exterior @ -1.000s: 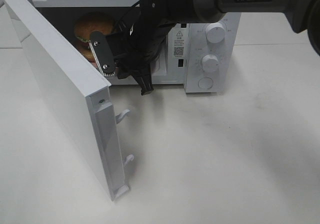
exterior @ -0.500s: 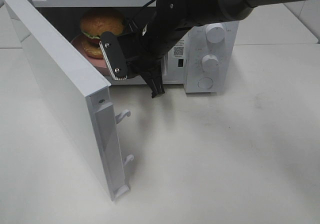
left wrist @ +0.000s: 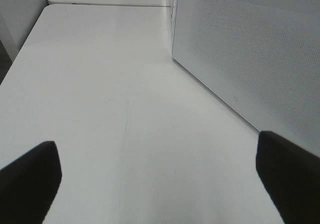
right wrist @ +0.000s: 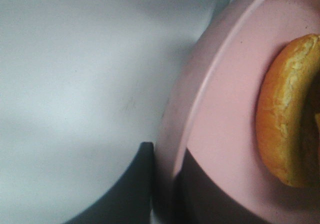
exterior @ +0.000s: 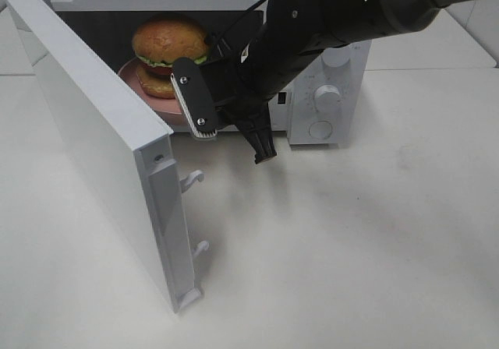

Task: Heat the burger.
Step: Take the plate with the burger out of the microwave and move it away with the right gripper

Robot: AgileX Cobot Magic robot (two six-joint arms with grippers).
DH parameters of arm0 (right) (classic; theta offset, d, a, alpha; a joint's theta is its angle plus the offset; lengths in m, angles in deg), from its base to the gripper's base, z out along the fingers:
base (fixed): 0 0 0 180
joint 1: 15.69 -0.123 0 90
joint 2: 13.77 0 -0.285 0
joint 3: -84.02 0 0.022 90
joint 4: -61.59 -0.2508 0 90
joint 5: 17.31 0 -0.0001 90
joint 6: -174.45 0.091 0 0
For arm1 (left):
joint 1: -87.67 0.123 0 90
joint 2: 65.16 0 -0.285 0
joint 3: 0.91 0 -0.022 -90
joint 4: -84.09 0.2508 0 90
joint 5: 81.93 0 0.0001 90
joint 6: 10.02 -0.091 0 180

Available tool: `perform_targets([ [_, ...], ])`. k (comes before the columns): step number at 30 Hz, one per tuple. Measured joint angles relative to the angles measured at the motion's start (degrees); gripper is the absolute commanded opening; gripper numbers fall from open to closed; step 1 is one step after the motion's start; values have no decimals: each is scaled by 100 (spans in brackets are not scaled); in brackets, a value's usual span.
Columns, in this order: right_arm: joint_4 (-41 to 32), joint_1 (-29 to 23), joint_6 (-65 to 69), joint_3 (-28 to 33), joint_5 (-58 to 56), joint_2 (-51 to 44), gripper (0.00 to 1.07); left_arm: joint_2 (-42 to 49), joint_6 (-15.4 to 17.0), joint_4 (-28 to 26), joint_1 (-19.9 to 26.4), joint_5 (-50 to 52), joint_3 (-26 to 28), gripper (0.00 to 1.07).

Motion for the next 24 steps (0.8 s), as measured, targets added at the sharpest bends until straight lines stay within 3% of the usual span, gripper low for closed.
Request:
perform_targets([
  [24, 40, -63, -138, 2212, 579, -1581, 0, 0, 0, 0, 0, 0, 0, 98],
])
